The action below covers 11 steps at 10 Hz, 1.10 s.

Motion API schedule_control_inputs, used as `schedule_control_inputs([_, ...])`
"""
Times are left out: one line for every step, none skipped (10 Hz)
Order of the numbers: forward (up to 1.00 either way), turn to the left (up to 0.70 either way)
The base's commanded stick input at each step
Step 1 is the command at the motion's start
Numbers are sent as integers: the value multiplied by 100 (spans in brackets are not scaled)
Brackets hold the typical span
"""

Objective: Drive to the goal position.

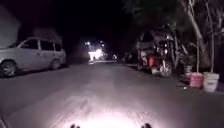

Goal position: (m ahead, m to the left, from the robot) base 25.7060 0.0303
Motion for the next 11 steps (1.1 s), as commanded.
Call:
schedule_control_inputs([70,0])
schedule_control_inputs([70,0])
schedule_control_inputs([70,0])
schedule_control_inputs([70,0])
schedule_control_inputs([70,0])
schedule_control_inputs([70,0])
schedule_control_inputs([70,0])
schedule_control_inputs([70,0])
schedule_control_inputs([70,0])
schedule_control_inputs([70,0])
schedule_control_inputs([70,0])
